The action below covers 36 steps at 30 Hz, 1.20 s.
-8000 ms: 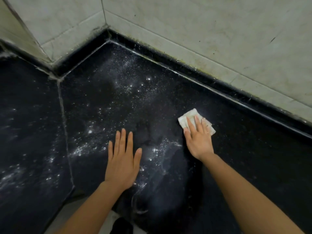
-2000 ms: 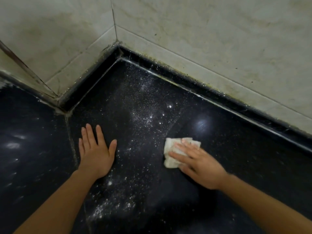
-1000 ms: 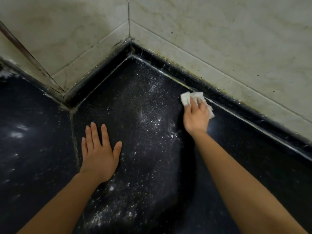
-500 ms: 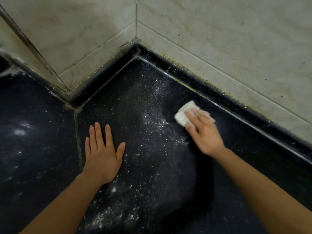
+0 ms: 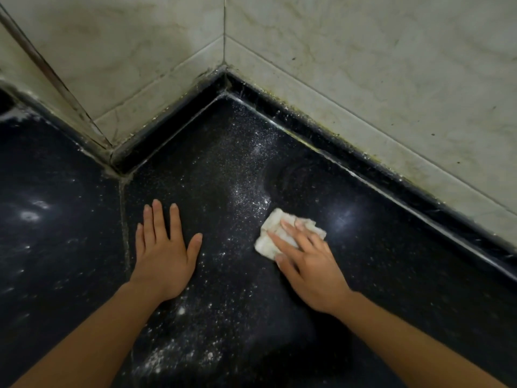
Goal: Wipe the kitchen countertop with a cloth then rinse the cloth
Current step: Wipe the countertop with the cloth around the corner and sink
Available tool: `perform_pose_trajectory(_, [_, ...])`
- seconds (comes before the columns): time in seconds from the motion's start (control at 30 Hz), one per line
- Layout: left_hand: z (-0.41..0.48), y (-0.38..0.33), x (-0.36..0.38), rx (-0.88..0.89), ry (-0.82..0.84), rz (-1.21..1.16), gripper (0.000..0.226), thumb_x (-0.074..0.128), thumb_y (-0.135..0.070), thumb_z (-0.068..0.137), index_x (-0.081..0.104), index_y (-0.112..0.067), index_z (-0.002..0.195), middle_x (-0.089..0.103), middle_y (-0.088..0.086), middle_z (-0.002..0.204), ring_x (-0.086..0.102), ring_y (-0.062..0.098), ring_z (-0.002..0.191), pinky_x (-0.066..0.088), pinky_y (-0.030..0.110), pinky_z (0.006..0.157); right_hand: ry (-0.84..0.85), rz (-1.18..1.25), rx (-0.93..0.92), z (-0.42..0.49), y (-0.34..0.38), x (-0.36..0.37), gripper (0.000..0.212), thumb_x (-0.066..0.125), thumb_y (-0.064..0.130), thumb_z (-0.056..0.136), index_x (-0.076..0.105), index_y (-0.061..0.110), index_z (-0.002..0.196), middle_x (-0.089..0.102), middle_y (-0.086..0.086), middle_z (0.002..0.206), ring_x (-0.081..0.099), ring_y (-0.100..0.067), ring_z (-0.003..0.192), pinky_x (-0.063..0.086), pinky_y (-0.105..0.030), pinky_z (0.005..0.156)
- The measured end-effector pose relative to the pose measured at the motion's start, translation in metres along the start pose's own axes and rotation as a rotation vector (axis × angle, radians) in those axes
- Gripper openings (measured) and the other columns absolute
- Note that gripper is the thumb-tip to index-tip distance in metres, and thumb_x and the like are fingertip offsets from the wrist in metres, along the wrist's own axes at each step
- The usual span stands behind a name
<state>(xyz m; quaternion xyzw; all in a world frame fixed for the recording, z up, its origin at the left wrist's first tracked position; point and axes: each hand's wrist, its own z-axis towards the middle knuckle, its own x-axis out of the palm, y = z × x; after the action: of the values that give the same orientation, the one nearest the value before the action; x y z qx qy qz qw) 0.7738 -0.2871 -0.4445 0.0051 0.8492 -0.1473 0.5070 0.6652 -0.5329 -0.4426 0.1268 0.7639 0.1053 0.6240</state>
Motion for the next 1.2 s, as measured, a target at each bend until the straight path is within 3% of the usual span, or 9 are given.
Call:
perform_pose_trajectory(0.07, [0.000,0.000,0.000,0.006,-0.003,0.001,0.074,0.003,-0.057,0.090,-0.028,-0.015,0.144,-0.043,0.010,0.142,-0.039,0.021,0.132,-0.020,0.037,0.111,-0.002,-0.095,-0.027,-0.003,-0.005,-0.002,0.047,0.026,0.049,0.098,0.031,0.042,0.144,0.038,0.004,0.149,0.036,-0.022,0.134,0.028,-0.035,0.106])
perform_pose_trajectory(0.13, [0.000,-0.001,0.000,0.004,-0.010,0.001,0.075,0.003,-0.057,0.090,-0.027,-0.015,0.144,-0.042,0.010,0.144,-0.039,0.020,0.132,-0.020,0.037,0.110,-0.015,-0.155,0.047,0.019,-0.016,-0.010,0.054,0.020,0.051,0.096,0.029,0.037,0.147,0.038,-0.001,0.150,0.037,-0.028,0.134,0.025,-0.040,0.110])
perform_pose_trajectory(0.27, [-0.001,-0.001,0.001,0.003,-0.023,-0.003,0.072,0.004,-0.056,0.091,-0.030,-0.017,0.141,-0.044,0.009,0.141,-0.038,0.020,0.133,-0.020,0.037,0.111,-0.004,-0.028,0.266,0.088,-0.043,-0.024,0.059,0.008,0.056,0.096,-0.001,0.034,0.151,-0.010,0.001,0.160,-0.019,-0.021,0.145,-0.020,-0.038,0.112])
perform_pose_trajectory(0.43, [-0.001,-0.001,0.002,-0.003,-0.046,-0.005,0.072,0.007,-0.055,0.093,-0.027,-0.016,0.143,-0.036,0.013,0.149,-0.033,0.023,0.138,-0.018,0.038,0.112,0.074,0.007,0.325,0.123,-0.032,-0.034,0.056,0.011,0.053,0.099,-0.008,0.037,0.150,-0.023,-0.003,0.157,-0.031,-0.026,0.140,-0.023,-0.041,0.110])
perform_pose_trajectory(0.7, [-0.001,-0.002,0.001,-0.010,-0.029,0.007,0.073,0.009,-0.054,0.094,-0.023,-0.014,0.146,-0.034,0.013,0.150,-0.031,0.025,0.139,-0.017,0.038,0.113,0.154,-0.136,-0.185,0.018,0.023,0.005,0.051,0.011,0.048,0.098,-0.017,0.047,0.141,-0.014,-0.003,0.159,-0.027,-0.026,0.141,-0.023,-0.040,0.111])
perform_pose_trajectory(0.83, [-0.001,-0.002,0.000,-0.014,-0.034,0.012,0.073,0.008,-0.055,0.094,-0.023,-0.014,0.146,-0.034,0.014,0.150,-0.030,0.026,0.140,-0.016,0.039,0.114,0.191,-0.169,-0.313,0.003,0.016,-0.002,0.051,0.016,0.044,0.102,-0.012,0.046,0.143,-0.010,0.004,0.158,-0.020,-0.020,0.144,-0.017,-0.037,0.114])
perform_pose_trajectory(0.9, [-0.001,-0.002,0.000,-0.011,-0.032,0.008,0.073,0.008,-0.055,0.093,-0.024,-0.014,0.145,-0.035,0.013,0.150,-0.031,0.025,0.139,-0.016,0.039,0.114,0.160,-0.213,-0.228,0.026,0.000,-0.008,0.054,0.013,0.043,0.098,-0.007,0.038,0.148,-0.007,0.002,0.159,-0.015,-0.023,0.145,-0.018,-0.035,0.112])
perform_pose_trajectory(1.07, [-0.001,-0.002,0.000,-0.011,-0.027,0.015,0.072,0.007,-0.056,0.093,-0.027,-0.017,0.143,-0.036,0.012,0.149,-0.033,0.023,0.137,-0.016,0.038,0.113,0.106,-0.093,0.280,0.093,-0.061,-0.041,0.054,0.012,0.041,0.102,-0.007,0.029,0.151,-0.018,-0.001,0.159,-0.020,-0.023,0.144,-0.015,-0.038,0.114])
perform_pose_trajectory(1.2, [-0.001,-0.001,0.000,-0.014,-0.025,0.019,0.073,0.008,-0.056,0.094,-0.026,-0.016,0.145,-0.035,0.012,0.150,-0.032,0.023,0.139,-0.016,0.038,0.114,0.155,-0.011,0.324,0.089,-0.073,-0.049,0.054,0.010,0.047,0.101,-0.008,0.034,0.150,-0.023,0.004,0.157,-0.025,-0.018,0.142,-0.017,-0.037,0.113])
